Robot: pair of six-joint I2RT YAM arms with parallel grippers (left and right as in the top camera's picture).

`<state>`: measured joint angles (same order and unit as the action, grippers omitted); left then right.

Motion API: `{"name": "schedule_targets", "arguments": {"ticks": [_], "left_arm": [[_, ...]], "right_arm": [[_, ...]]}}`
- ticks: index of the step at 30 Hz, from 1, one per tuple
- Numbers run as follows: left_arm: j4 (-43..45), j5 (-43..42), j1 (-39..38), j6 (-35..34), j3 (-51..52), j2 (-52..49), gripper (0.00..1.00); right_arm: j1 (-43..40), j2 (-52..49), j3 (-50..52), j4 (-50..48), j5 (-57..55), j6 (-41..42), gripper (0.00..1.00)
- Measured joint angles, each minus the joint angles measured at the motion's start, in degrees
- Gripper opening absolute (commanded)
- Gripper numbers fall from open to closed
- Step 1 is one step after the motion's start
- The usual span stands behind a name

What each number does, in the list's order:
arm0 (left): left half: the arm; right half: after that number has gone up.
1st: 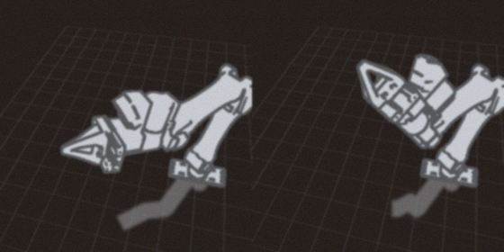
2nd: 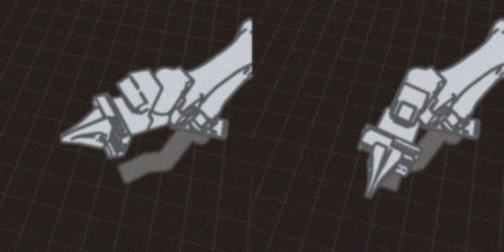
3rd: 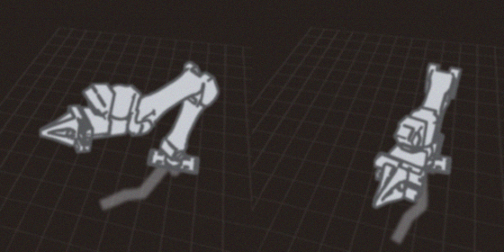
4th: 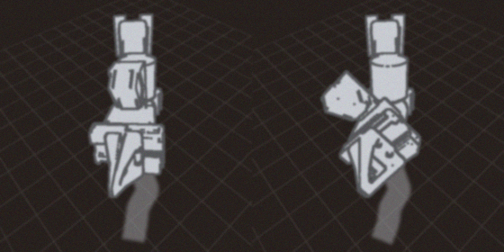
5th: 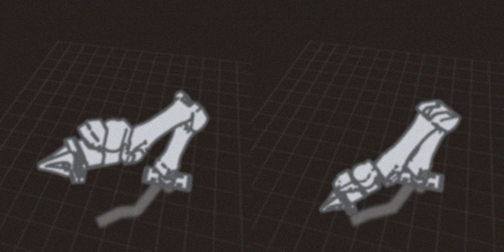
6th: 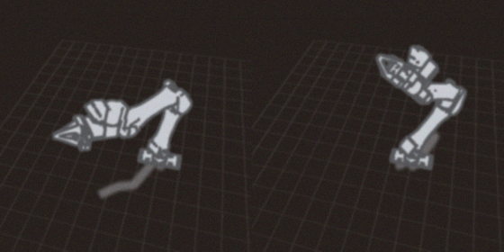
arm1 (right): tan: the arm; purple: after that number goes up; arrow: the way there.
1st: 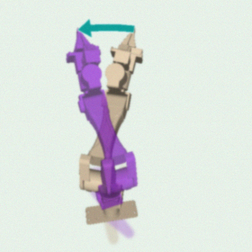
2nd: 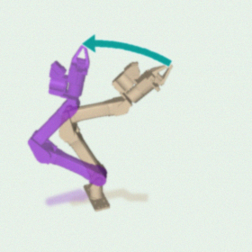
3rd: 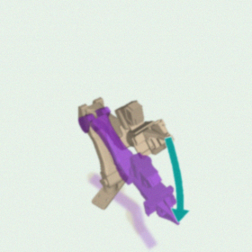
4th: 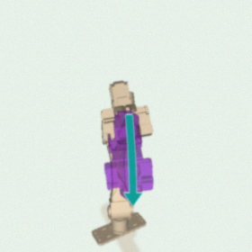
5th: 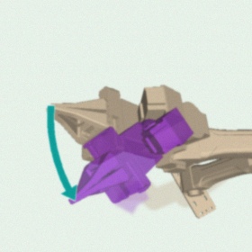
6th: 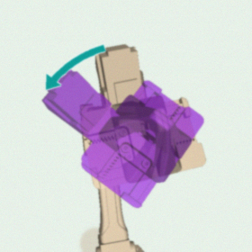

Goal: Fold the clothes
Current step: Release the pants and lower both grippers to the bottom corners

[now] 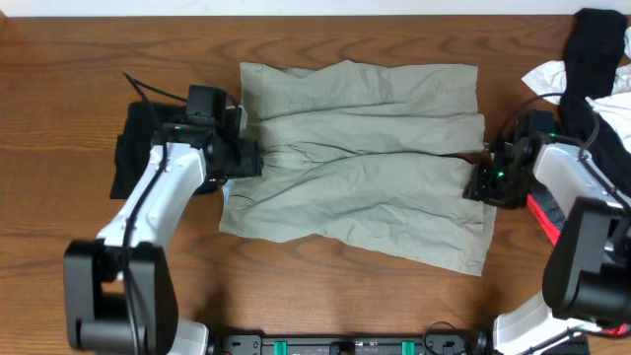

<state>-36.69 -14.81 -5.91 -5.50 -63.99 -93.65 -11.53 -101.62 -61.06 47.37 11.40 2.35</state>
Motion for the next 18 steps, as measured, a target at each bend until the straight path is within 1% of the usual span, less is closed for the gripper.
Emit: {"name": "schedule_targets", "arguments": {"ticks": [3,6,9,11,14,18], "left_arm": [[-2.8,0.7,0.1,0.0,0.0,4.6,0.63],[-7.9,1.3,0.2,0.0,0.0,8.5,0.63],[-13.8,1.6,0.2,-0.2,0.0,9.5,0.62],[-15.8,2.3,0.2,-0.9,0.2,9.4,0.62],[-15.6,4.1,0.2,-3.2,2.0,9.9,0.62],[-12.8,5.1,0.2,-5.8,7.9,12.8,0.62]], "right_arm": [[-0.4,5.0,-1.7,2.4,-0.1,0.0,0.52],[-0.5,11.1,-2.9,5.9,-0.5,0.2,0.52],[-0.5,15.1,-3.0,9.5,-0.5,0.5,0.53],[-0.5,16.1,-2.6,11.1,-0.5,0.8,0.53],[-0.3,17.5,0.5,10.9,-0.4,1.7,0.53],[0.8,21.2,8.7,7.1,-0.3,4.8,0.57]]}}
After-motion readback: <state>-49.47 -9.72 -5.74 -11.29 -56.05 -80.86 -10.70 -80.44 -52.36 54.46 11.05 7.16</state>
